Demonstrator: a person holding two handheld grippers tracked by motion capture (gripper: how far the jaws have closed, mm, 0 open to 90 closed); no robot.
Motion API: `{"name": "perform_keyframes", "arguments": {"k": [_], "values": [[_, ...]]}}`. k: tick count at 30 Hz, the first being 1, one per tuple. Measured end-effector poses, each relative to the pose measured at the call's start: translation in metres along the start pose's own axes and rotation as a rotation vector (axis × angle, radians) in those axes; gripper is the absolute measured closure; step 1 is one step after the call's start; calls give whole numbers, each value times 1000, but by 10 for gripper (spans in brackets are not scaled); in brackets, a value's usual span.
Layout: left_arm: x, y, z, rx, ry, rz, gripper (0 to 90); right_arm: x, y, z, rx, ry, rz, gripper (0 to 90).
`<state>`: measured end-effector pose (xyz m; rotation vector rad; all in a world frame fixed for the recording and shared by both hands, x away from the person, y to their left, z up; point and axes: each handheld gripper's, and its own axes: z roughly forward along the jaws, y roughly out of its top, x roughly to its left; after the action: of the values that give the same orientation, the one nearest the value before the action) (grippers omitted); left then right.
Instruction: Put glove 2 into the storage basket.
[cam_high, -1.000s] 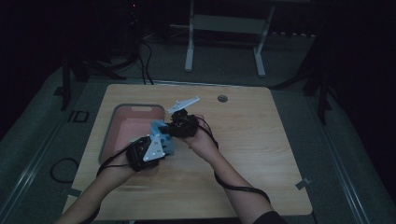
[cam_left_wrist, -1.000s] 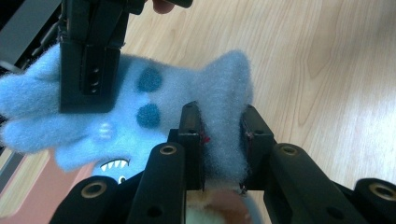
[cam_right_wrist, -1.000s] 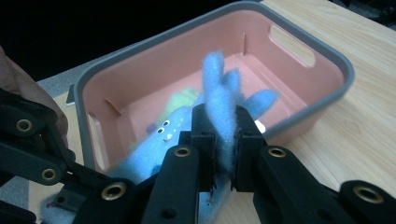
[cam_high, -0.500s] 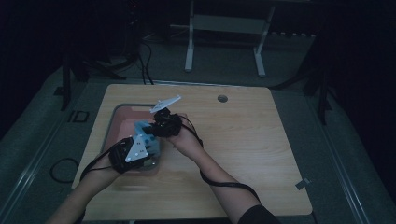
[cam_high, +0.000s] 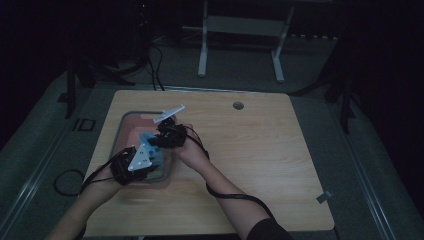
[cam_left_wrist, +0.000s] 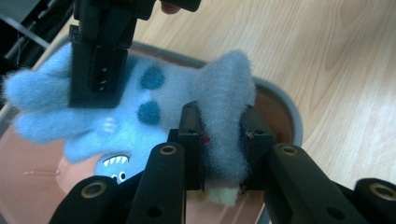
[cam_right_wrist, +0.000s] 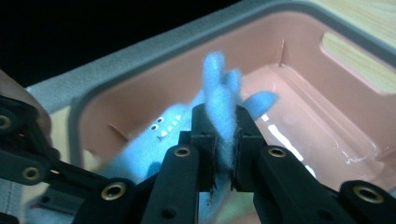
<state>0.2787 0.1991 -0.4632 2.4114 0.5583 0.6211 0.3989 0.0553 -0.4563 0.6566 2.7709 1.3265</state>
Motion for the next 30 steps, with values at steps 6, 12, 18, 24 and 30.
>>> {"name": "perform_keyframes", "arguments": {"k": [6, 12, 18, 24, 30], "values": [[6, -9, 14, 33, -37, -35, 750, -6, -9, 20, 37, -10, 25, 825], [10, -18, 27, 62, -63, -71, 749, -11, -14, 32, 66, -20, 32, 822], [13, -19, 34, 96, -67, -60, 745, -9, -13, 35, 83, -45, 5, 818], [14, -17, 36, 120, -83, -67, 731, -10, -12, 34, 81, -57, 8, 674], [17, -17, 38, 131, -105, -87, 693, -16, -13, 26, 58, -47, 34, 523]]}}
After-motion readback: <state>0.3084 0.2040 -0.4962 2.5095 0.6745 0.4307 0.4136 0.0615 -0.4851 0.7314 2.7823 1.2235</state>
